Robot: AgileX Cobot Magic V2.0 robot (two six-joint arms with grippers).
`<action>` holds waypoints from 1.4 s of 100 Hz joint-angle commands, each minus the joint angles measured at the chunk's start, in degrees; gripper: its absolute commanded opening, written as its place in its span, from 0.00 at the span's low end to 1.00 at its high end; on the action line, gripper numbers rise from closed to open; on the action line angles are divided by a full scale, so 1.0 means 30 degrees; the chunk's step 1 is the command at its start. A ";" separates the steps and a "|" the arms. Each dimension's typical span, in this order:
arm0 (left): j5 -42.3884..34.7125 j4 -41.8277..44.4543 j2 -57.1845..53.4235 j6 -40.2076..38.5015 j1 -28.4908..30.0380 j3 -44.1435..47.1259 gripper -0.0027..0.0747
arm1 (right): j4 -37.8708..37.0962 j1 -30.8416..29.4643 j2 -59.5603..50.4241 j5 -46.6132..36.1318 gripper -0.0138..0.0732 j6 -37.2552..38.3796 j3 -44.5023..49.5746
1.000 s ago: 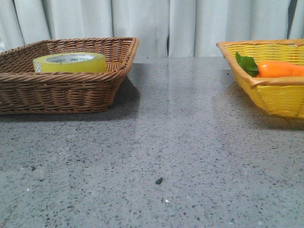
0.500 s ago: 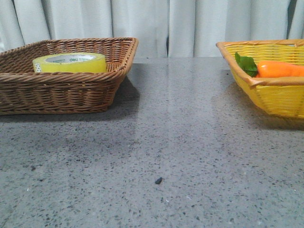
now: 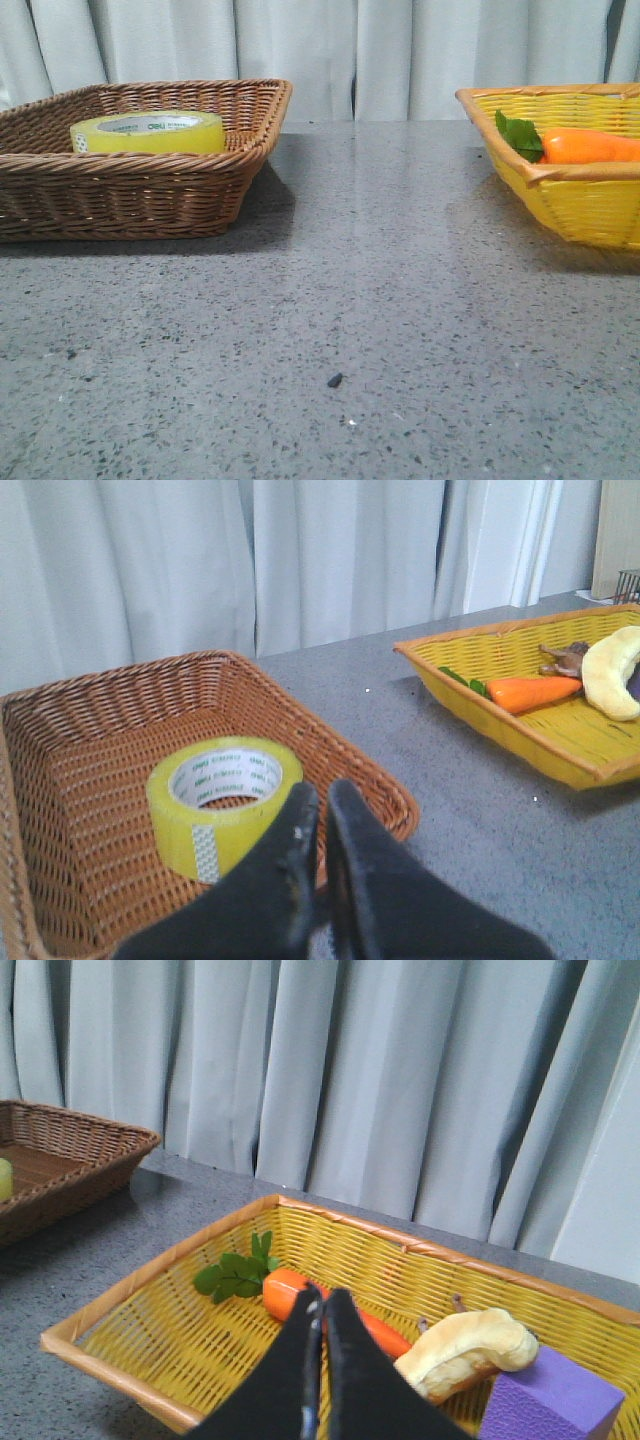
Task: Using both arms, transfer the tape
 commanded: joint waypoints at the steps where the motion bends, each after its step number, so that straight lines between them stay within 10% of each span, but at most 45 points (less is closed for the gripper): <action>1: -0.1629 -0.0474 -0.1246 -0.0038 0.0044 0.0578 0.01 | -0.0980 -0.0044 -0.0164 -0.1030 0.09 0.0009 -0.0383; 89: -0.4648 0.0694 -0.3702 -0.0119 0.0362 0.4517 0.01 | -0.0980 -0.0044 -0.0164 -0.1019 0.09 0.0009 -0.0383; 113: -1.0742 0.9822 -0.7689 -1.1201 0.2217 0.9834 0.01 | -0.0980 -0.0044 -0.0164 -0.1019 0.09 0.0009 -0.0383; 140: -0.3291 1.3083 -0.8452 -1.3572 0.4672 0.9804 0.01 | -0.0980 -0.0044 -0.0164 -0.1019 0.09 0.0009 -0.0383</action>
